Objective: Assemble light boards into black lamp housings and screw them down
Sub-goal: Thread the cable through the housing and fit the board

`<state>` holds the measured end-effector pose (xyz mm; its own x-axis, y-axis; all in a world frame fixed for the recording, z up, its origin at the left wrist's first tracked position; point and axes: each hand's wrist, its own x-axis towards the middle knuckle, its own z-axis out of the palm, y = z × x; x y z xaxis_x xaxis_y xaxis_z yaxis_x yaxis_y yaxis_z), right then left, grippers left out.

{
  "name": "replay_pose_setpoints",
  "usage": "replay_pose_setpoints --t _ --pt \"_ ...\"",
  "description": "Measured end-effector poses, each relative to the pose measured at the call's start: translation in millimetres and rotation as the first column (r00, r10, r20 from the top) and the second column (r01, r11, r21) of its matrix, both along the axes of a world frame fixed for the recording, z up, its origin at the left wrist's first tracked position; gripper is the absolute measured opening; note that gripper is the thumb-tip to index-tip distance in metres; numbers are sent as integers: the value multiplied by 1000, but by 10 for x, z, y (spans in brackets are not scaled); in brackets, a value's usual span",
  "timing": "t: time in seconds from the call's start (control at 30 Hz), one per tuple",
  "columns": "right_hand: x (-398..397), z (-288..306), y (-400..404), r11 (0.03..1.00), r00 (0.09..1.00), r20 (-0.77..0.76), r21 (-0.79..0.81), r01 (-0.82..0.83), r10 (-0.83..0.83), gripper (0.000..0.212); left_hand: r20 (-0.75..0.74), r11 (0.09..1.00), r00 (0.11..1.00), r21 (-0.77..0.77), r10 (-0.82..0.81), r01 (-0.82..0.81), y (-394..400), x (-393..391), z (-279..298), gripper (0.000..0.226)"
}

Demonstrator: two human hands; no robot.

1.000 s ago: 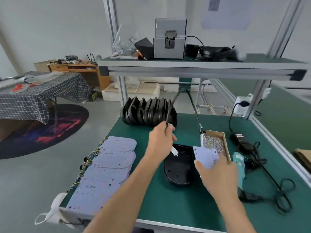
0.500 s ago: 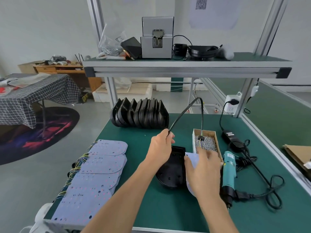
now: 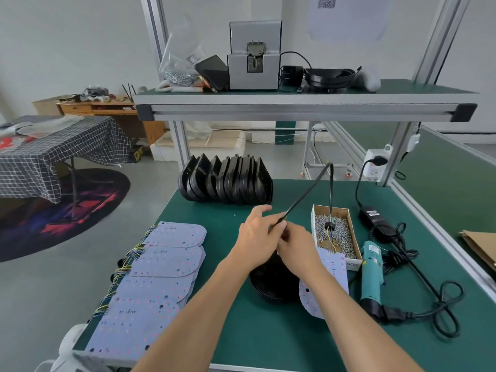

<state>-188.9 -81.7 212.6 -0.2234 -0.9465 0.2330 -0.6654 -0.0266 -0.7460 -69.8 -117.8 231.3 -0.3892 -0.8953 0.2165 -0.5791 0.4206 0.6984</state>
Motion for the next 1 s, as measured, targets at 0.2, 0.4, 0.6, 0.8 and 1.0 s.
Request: replay_pose_setpoints --t 0.2,0.4,0.6,0.8,1.0 --pt "-214 40 -11 998 997 74 54 31 -35 23 -47 939 941 101 336 -330 -12 255 -142 49" --pt "-290 89 39 997 995 79 62 51 -56 20 309 895 914 275 263 -351 162 300 -461 39" --pt "-266 175 29 998 999 14 53 41 -42 18 143 892 900 140 412 -430 311 250 -482 25" --pt "-224 249 -1 999 987 161 -47 10 -2 16 5 891 894 -88 448 -446 417 278 -429 19" --pt "-185 235 -20 996 954 298 -90 -11 37 16 -149 873 873 -87 465 -480 452 332 -332 21"
